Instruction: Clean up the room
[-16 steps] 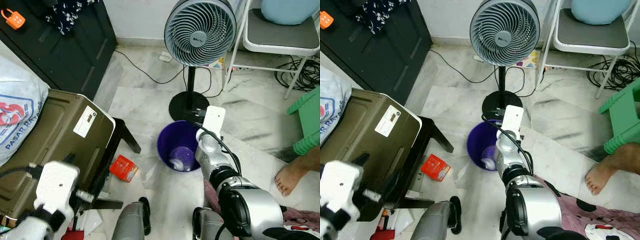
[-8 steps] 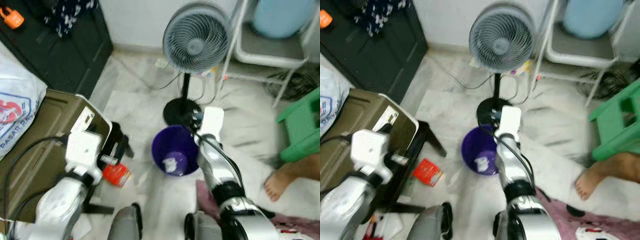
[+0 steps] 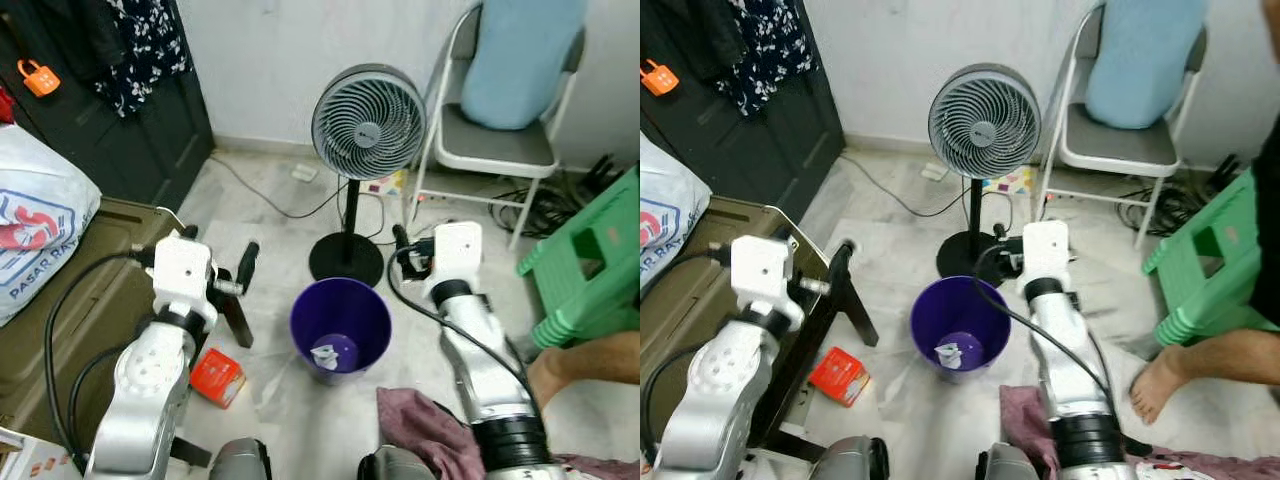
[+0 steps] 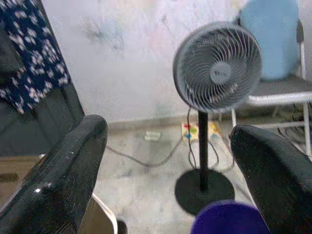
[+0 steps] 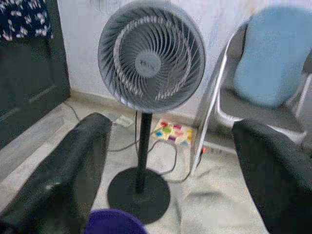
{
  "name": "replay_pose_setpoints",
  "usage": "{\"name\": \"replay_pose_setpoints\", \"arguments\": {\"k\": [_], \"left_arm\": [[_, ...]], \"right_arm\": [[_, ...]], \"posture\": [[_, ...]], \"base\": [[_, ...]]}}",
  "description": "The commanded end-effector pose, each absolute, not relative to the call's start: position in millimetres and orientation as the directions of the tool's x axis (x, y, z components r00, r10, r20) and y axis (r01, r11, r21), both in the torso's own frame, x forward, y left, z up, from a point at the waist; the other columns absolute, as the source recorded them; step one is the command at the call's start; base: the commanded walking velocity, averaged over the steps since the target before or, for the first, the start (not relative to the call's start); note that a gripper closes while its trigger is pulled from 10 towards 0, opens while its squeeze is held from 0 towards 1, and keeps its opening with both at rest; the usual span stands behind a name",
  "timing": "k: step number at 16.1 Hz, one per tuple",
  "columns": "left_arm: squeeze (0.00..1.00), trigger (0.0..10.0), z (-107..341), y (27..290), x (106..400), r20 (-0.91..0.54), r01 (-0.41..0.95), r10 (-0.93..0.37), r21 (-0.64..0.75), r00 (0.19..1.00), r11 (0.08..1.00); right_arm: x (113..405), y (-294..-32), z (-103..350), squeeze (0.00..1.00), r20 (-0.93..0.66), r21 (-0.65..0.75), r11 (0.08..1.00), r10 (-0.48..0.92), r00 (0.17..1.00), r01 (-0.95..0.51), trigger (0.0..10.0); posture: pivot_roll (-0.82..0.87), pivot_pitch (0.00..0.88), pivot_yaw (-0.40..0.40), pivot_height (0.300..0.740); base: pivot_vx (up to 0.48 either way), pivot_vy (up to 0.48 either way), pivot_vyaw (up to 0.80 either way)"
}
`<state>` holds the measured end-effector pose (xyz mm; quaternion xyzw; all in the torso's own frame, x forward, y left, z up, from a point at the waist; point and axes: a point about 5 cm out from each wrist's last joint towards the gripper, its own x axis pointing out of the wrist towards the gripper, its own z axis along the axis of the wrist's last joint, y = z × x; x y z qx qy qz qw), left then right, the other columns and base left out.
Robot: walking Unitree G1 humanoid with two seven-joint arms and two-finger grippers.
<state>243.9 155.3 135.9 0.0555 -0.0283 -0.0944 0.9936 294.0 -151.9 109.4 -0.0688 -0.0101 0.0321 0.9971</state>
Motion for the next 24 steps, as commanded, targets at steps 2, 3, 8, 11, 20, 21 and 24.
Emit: {"name": "replay_pose_setpoints", "arguments": {"k": [2, 3, 8, 11, 20, 21, 24], "left_arm": [[0.00, 10.0, 135.2, 160.0, 251.9, 0.066, 0.140, -0.150, 0.129, 0.987, 0.982], [0.00, 10.0, 134.3, 160.7, 252.1, 0.069, 0.137, -0.147, 0.129, 0.987, 0.982], [0.00, 10.0, 124.3, 168.5, 255.9, 0.084, 0.085, -0.097, 0.138, 0.992, 0.987], [0.00, 10.0, 121.6, 171.0, 259.6, 0.093, 0.063, -0.077, 0.139, 0.993, 0.988], [0.00, 10.0, 122.0, 167.8, 270.1, 0.129, 0.045, -0.066, 0.159, 0.989, 0.986], [0.00, 10.0, 122.0, 167.5, 270.6, 0.131, 0.044, -0.065, 0.160, 0.989, 0.986], [0.00, 10.0, 121.8, 169.7, 273.6, 0.132, 0.007, -0.030, 0.173, 0.991, 0.985]], "right_arm": [[291.7, -156.5, 114.0, 1.00, 0.036, -0.140, 0.987, 0.081, 0.996, -0.075, 10.0], [291.1, -156.5, 116.5, 1.00, 0.047, -0.142, 0.987, 0.079, 0.996, -0.071, 10.0], [286.7, -152.2, 121.5, 1.00, 0.079, -0.199, 0.977, 0.101, 0.992, -0.084, 10.0], [293.7, -146.8, 125.2, 0.00, 0.091, -0.247, 0.965, 0.118, 0.989, -0.092, 10.0], [300.7, -137.8, 130.2, 0.00, 0.115, -0.276, 0.955, 0.149, 0.982, -0.112, 10.0], [300.7, -137.7, 130.3, 0.00, 0.118, -0.277, 0.954, 0.149, 0.982, -0.111, 10.0], [300.9, -136.7, 130.4, 0.00, 0.122, -0.280, 0.953, 0.154, 0.980, -0.115, 10.0]], "posture": [[-0.10, 0.000, 0.021, 0.740], [-0.11, 0.000, 0.022, 0.740], [-0.11, 0.000, 0.033, 0.740], [-0.11, 0.000, 0.022, 0.740], [-0.14, 0.000, 0.034, 0.740], [-0.14, 0.000, 0.034, 0.740], [-0.14, 0.000, 0.037, 0.740]], "base": [[0.000, 0.000, 0.00], [0.000, 0.000, 0.00], [0.000, 0.000, 0.00], [0.000, 0.000, 0.18], [0.000, 0.000, 0.80], [0.000, 0.000, 0.80], [0.000, 0.000, 0.80]]}}
